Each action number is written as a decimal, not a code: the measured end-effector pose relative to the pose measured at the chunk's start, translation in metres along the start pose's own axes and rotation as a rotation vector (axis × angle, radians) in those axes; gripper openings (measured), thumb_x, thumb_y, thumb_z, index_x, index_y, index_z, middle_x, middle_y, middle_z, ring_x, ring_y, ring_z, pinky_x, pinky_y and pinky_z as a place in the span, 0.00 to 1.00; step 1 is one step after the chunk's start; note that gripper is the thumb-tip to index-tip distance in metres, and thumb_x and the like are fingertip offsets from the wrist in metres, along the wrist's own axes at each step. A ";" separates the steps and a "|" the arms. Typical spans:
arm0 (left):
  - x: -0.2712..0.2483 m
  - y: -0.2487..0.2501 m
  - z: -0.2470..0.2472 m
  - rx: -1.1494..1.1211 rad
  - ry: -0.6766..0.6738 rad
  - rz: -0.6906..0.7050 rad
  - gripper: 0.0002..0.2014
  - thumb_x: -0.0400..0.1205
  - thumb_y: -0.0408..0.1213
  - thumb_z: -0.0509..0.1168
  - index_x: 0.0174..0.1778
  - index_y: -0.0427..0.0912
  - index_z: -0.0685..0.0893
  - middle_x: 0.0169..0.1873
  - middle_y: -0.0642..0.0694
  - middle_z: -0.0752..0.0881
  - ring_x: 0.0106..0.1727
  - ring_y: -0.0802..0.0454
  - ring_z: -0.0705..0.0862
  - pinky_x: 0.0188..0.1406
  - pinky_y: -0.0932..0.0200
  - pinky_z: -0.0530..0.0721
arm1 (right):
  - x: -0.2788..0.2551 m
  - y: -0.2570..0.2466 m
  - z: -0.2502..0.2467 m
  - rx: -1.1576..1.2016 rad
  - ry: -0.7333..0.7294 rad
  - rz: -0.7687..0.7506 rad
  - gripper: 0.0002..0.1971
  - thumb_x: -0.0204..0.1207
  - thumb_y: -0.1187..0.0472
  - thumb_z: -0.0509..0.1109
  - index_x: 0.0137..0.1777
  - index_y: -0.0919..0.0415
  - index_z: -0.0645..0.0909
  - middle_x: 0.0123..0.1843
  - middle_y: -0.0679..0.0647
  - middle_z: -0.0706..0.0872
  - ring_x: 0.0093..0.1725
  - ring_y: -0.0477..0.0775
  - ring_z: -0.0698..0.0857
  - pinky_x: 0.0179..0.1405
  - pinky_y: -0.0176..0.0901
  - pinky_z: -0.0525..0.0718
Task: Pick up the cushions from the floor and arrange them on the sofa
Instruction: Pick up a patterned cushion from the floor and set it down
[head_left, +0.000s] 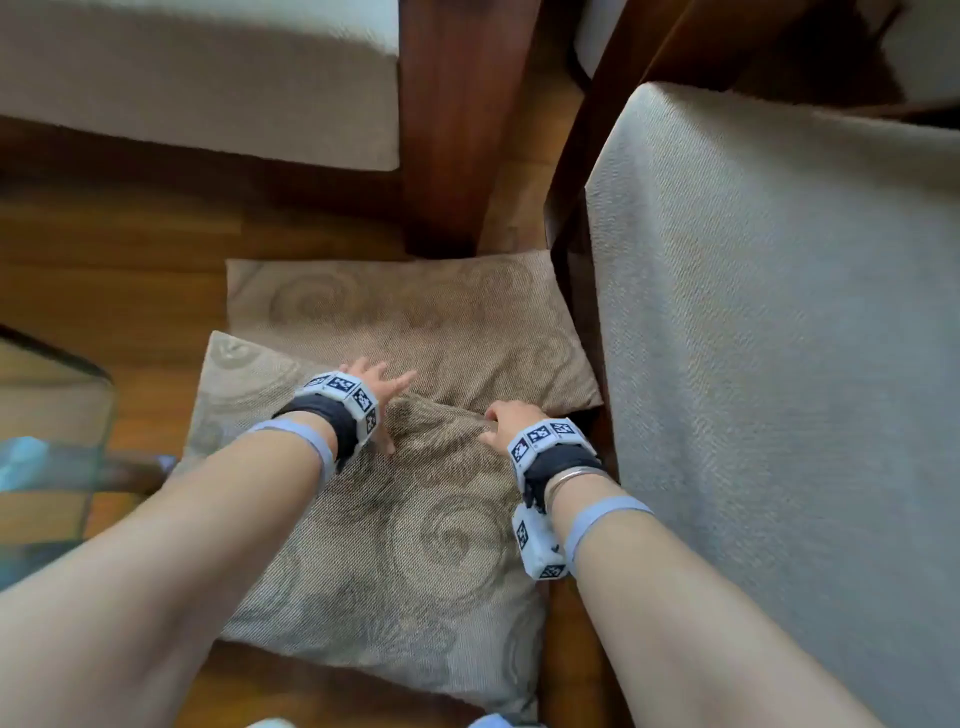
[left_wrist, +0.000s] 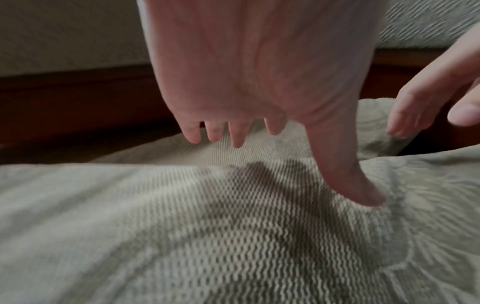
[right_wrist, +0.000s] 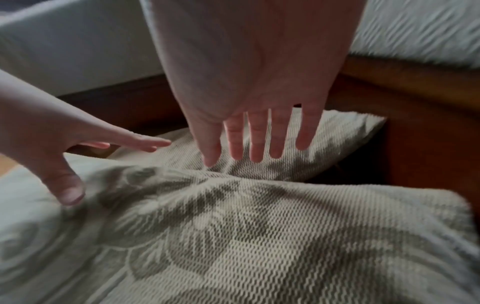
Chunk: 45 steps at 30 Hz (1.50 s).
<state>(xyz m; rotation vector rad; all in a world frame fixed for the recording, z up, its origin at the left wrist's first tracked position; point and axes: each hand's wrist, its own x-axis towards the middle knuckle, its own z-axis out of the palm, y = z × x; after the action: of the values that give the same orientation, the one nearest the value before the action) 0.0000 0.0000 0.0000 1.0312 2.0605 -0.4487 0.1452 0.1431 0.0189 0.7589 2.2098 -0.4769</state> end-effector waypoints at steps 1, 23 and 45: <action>0.003 0.002 0.001 0.007 -0.029 -0.009 0.61 0.62 0.58 0.77 0.82 0.61 0.40 0.83 0.40 0.56 0.83 0.36 0.53 0.81 0.32 0.57 | 0.010 0.000 0.007 -0.001 -0.008 0.003 0.27 0.78 0.48 0.65 0.75 0.56 0.71 0.73 0.60 0.77 0.72 0.63 0.76 0.70 0.56 0.77; -0.173 0.006 -0.122 -0.092 -0.058 0.090 0.21 0.82 0.47 0.62 0.67 0.40 0.80 0.60 0.42 0.87 0.48 0.51 0.80 0.37 0.65 0.76 | -0.165 -0.039 -0.103 0.121 0.063 -0.219 0.20 0.83 0.53 0.60 0.74 0.42 0.73 0.74 0.55 0.79 0.68 0.61 0.81 0.61 0.49 0.79; -0.346 0.203 -0.382 -0.068 0.202 0.345 0.18 0.85 0.45 0.53 0.63 0.40 0.81 0.60 0.42 0.83 0.64 0.39 0.81 0.57 0.54 0.78 | -0.487 0.255 -0.309 0.601 0.603 0.736 0.16 0.75 0.61 0.69 0.62 0.65 0.82 0.61 0.69 0.84 0.59 0.70 0.83 0.59 0.54 0.80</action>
<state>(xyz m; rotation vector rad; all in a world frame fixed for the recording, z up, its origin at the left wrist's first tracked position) 0.1058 0.1726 0.5158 1.4049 1.9987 -0.1000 0.4160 0.3215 0.5599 2.1625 2.0688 -0.5765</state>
